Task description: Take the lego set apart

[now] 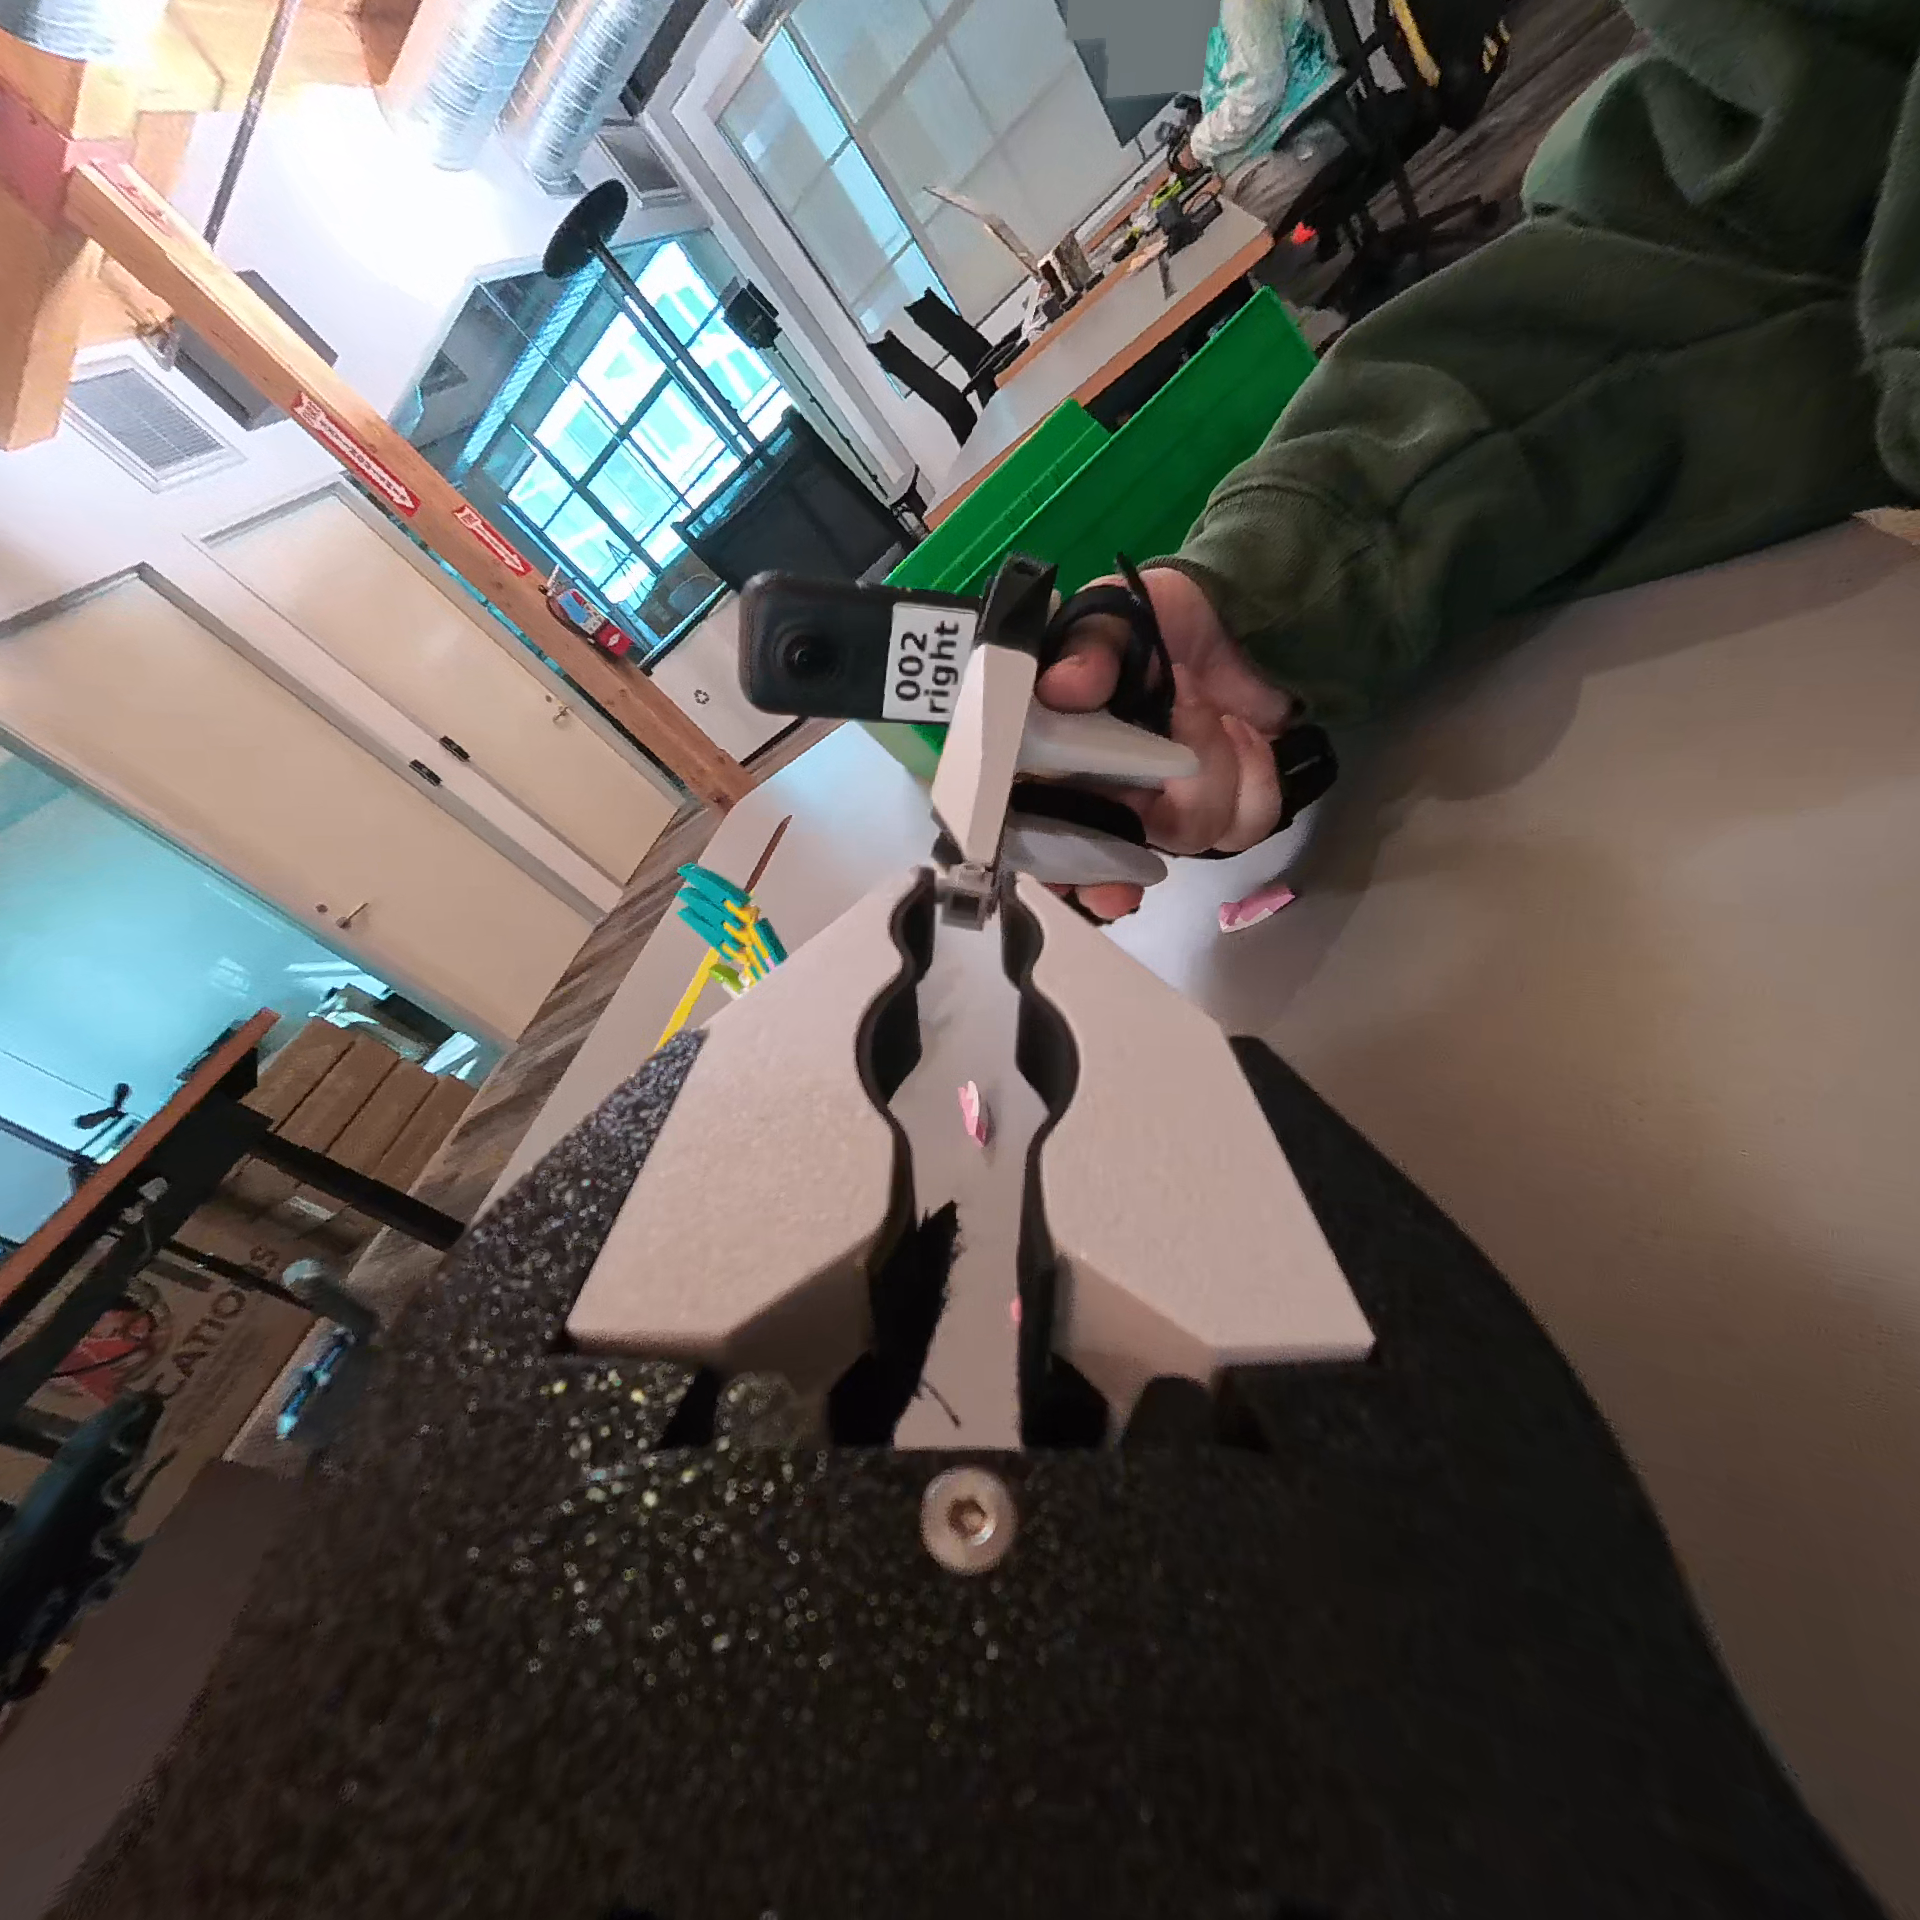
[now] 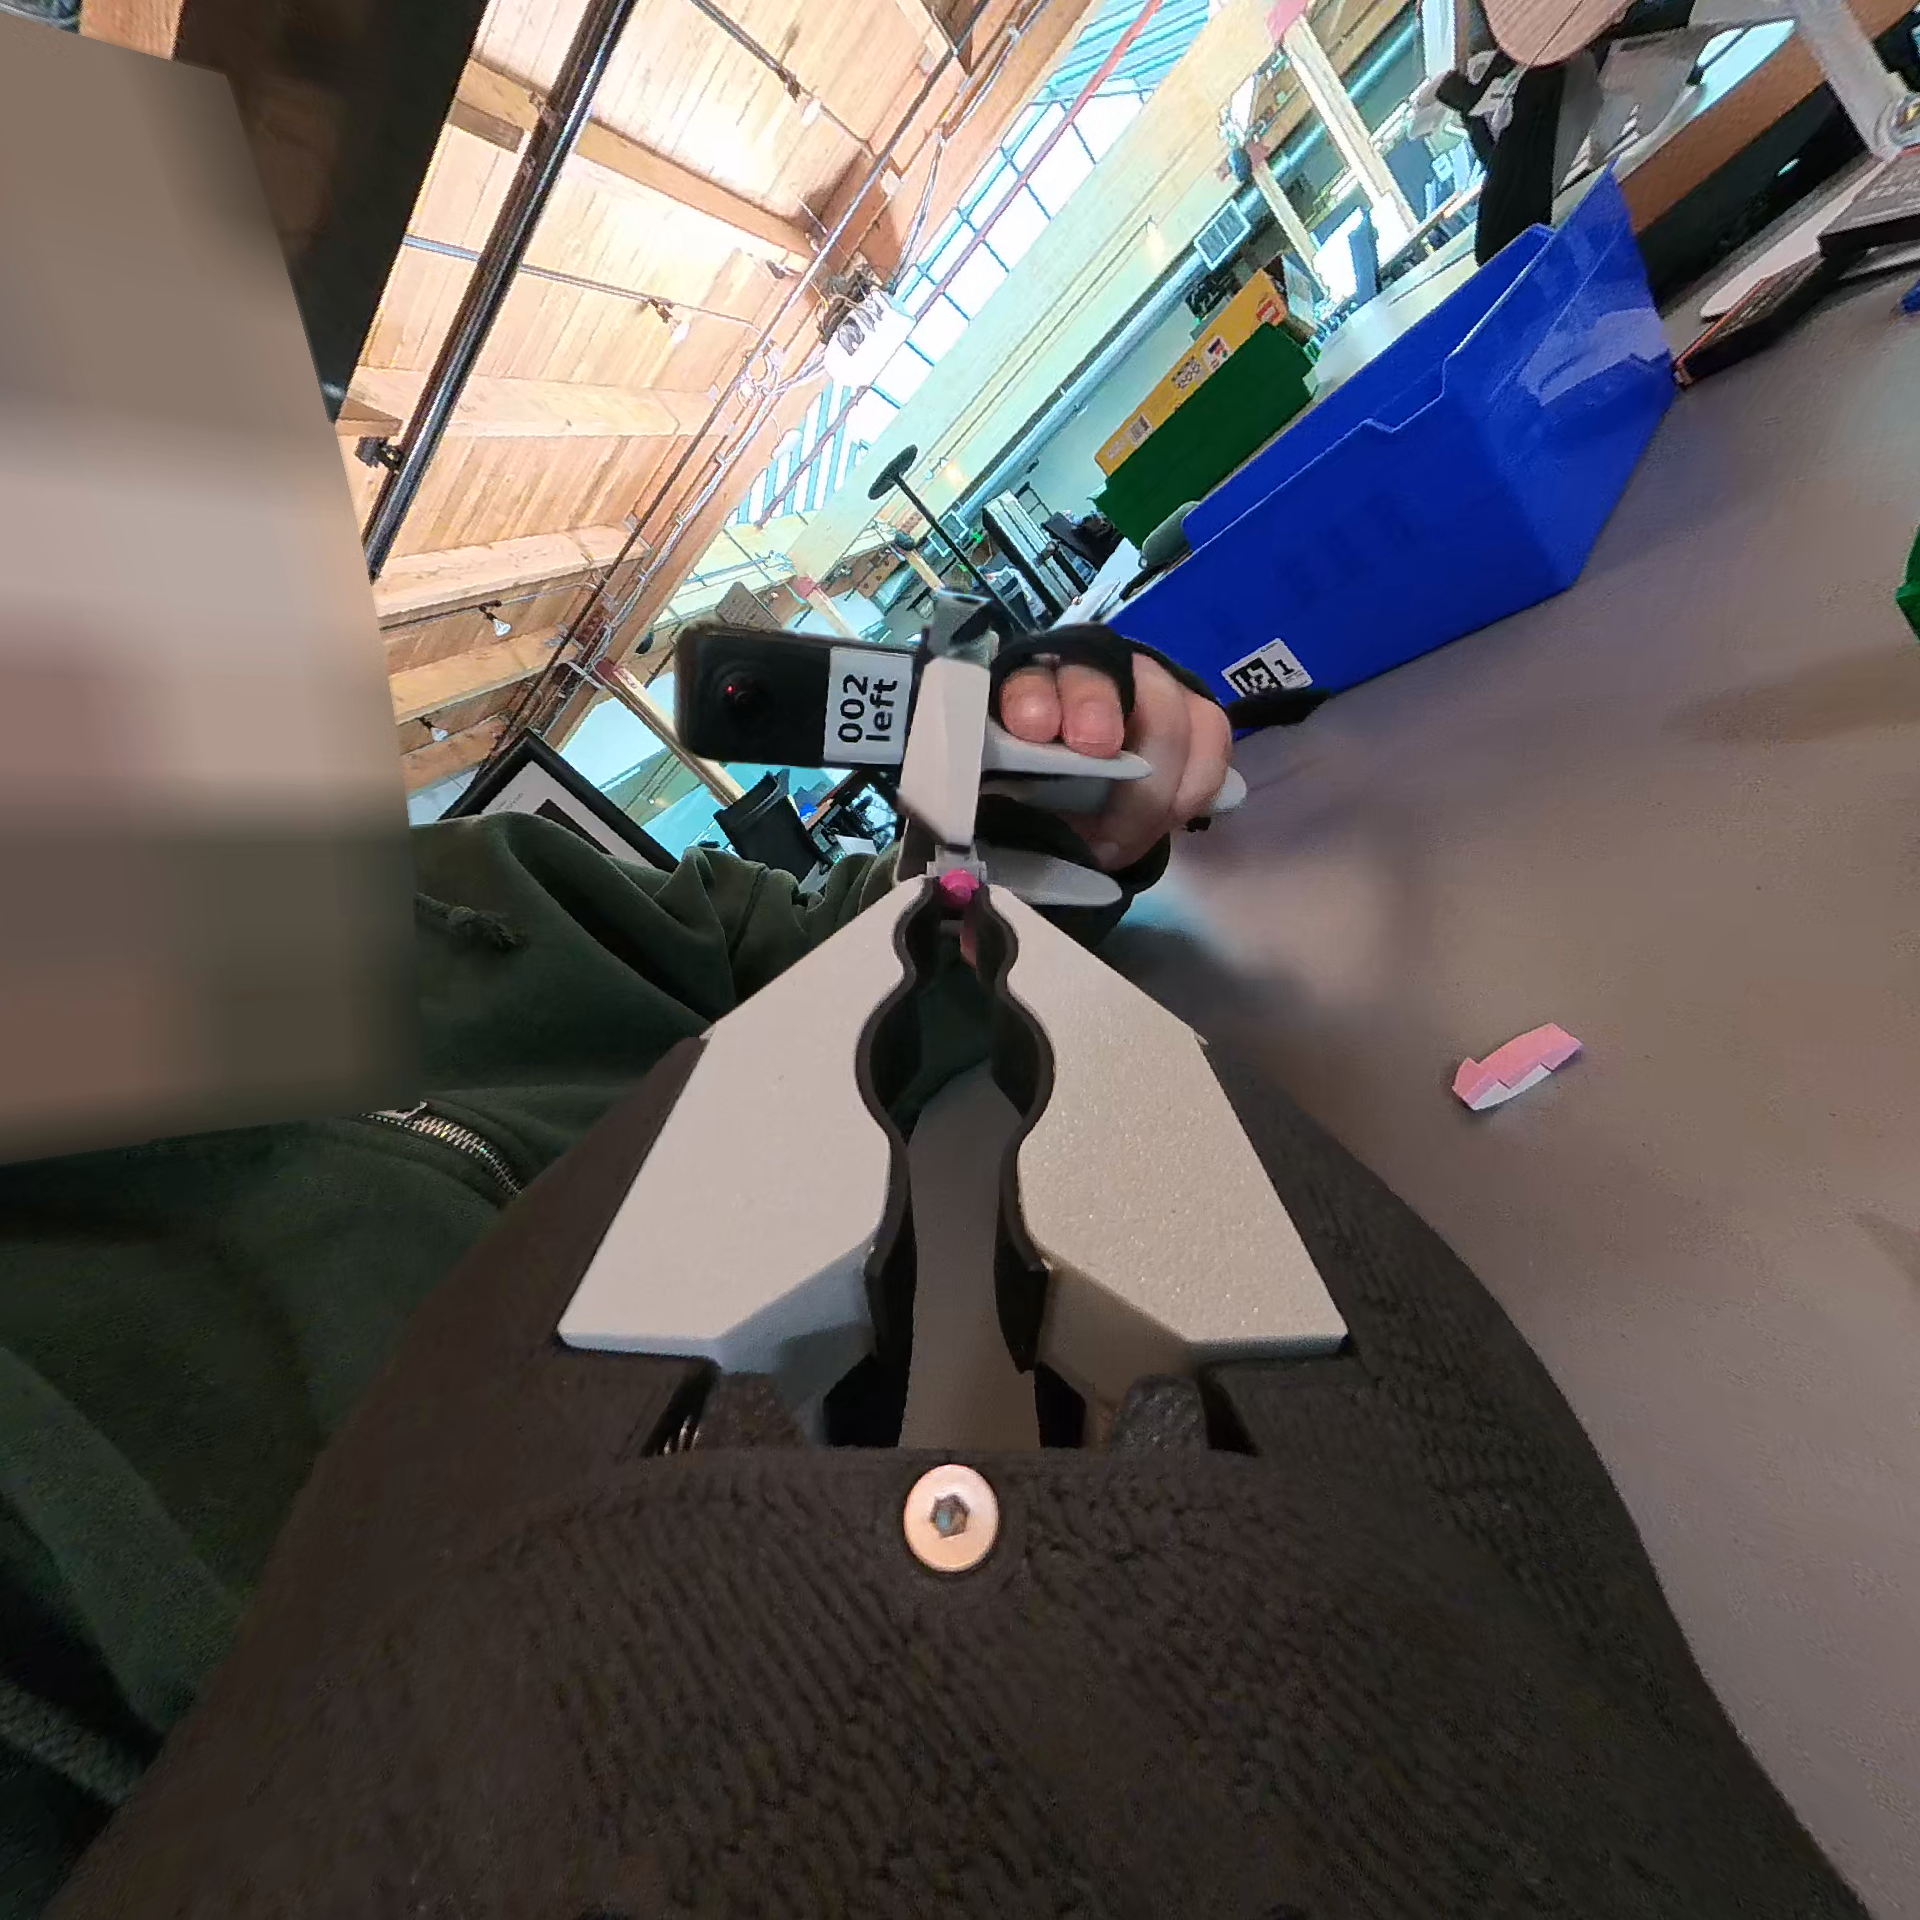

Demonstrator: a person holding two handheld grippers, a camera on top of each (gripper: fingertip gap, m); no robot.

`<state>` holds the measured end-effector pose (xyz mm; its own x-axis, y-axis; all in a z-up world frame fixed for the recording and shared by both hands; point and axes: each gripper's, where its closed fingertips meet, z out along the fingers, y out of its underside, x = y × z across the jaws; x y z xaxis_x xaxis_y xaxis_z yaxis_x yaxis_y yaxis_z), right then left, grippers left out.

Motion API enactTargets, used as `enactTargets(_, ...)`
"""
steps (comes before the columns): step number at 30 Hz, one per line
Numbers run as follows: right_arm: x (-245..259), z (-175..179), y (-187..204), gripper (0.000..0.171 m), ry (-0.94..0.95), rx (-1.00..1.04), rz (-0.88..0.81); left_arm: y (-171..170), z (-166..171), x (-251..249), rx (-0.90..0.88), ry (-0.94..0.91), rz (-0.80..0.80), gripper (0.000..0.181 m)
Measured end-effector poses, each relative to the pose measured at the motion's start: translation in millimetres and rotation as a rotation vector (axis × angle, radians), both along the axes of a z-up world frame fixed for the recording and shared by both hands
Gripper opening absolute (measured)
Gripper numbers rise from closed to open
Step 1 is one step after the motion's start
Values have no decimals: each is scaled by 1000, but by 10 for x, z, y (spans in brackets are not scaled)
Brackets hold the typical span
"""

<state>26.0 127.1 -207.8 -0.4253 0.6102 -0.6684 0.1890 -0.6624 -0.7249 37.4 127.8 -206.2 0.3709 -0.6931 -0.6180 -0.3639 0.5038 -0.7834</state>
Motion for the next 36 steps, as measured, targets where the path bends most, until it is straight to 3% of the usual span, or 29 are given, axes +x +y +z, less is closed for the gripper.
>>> enactTargets(7,47,71,151,0,32,58,-92,78,67,-196,46,146,136,10)
enactTargets(9,244,207,472,0,75,106,-229,92,367,-483,3,-12,165,9)
enactTargets(11,329,271,512,0,85,212,-276,94,513,-673,-11,-90,178,9)
enactTargets(15,140,255,213,0,114,200,-192,1,434,-450,4,-70,88,9)
enactTargets(17,30,244,57,15,112,179,-151,-51,377,-319,4,-50,44,10)
enactTargets(19,-48,251,-39,13,115,132,-122,-101,351,-225,-8,-51,2,9)
enactTargets(24,-95,262,-68,3,132,10,-89,-144,286,-109,-20,-31,-35,9)
enactTargets(29,-66,286,-92,10,147,-34,-51,-124,260,-102,-30,-28,-32,9)
enactTargets(36,-62,272,-128,4,130,-29,-29,-136,245,-65,-40,-29,-46,9)
